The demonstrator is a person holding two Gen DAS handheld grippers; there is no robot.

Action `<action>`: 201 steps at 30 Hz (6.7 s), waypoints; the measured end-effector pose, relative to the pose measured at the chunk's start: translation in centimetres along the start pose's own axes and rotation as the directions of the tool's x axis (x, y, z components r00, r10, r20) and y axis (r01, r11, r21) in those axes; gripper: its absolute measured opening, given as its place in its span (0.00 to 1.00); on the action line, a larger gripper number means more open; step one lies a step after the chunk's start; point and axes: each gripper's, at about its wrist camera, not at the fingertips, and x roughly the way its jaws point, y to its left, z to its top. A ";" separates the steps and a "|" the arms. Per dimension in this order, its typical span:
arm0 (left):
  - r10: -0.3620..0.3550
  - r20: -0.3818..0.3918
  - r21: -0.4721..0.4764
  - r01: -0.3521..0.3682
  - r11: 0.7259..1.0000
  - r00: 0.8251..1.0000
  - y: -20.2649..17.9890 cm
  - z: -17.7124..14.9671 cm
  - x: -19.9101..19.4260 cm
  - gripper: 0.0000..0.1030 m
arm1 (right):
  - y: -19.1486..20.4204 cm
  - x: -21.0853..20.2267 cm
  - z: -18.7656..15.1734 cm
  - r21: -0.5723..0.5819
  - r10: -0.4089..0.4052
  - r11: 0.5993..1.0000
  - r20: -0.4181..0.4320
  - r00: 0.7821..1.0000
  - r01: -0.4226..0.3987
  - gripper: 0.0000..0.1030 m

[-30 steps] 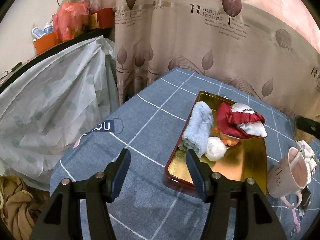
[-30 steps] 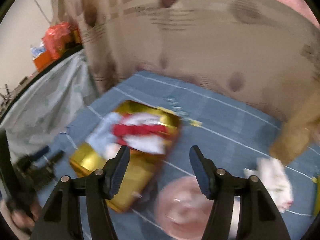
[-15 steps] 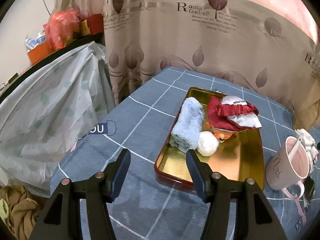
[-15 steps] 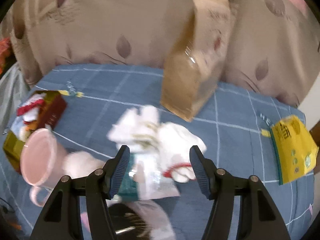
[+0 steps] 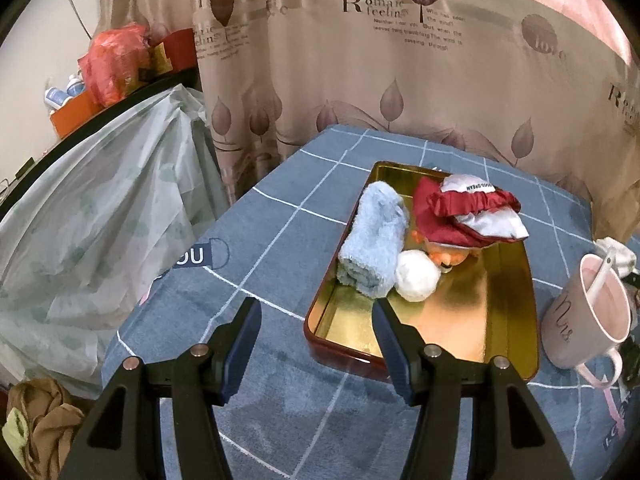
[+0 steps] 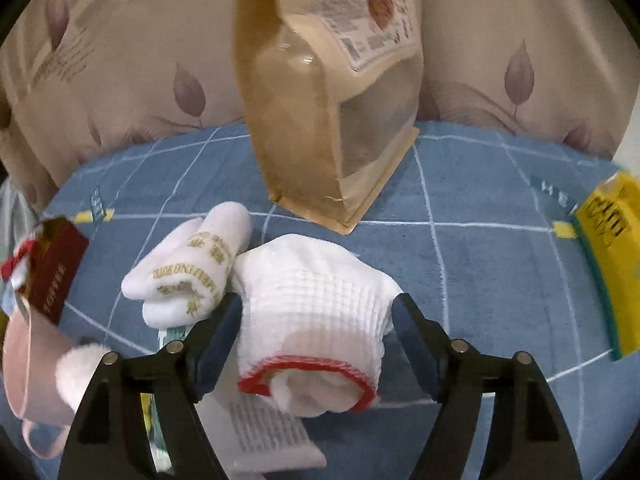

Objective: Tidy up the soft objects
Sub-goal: 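Move the right gripper to the red-cuffed white knit glove and grasp it, then grasp the printed white glove with the left gripper while right holds its glove, then carry the printed white glove with the left gripper over the gold tray, then lower the white glove into the tray and open the left gripper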

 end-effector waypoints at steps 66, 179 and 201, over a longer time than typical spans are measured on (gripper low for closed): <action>-0.358 -0.224 0.490 0.422 0.762 0.907 -44.4 3.5 0.0 0.60 | -9.9 -5.3 -7.2 -0.022 -0.123 0.992 0.070 0.990 0.125 0.27; -0.079 -0.205 0.130 0.107 0.986 0.976 -4.6 3.5 5.0 0.20 | -9.3 -5.0 -7.3 -0.070 -0.192 0.978 0.087 0.978 0.198 0.30; -0.120 -0.213 0.109 0.146 0.983 0.970 -4.1 2.1 5.7 0.42 | -9.1 -5.0 -7.3 -0.091 -0.213 0.971 0.089 0.973 0.221 0.30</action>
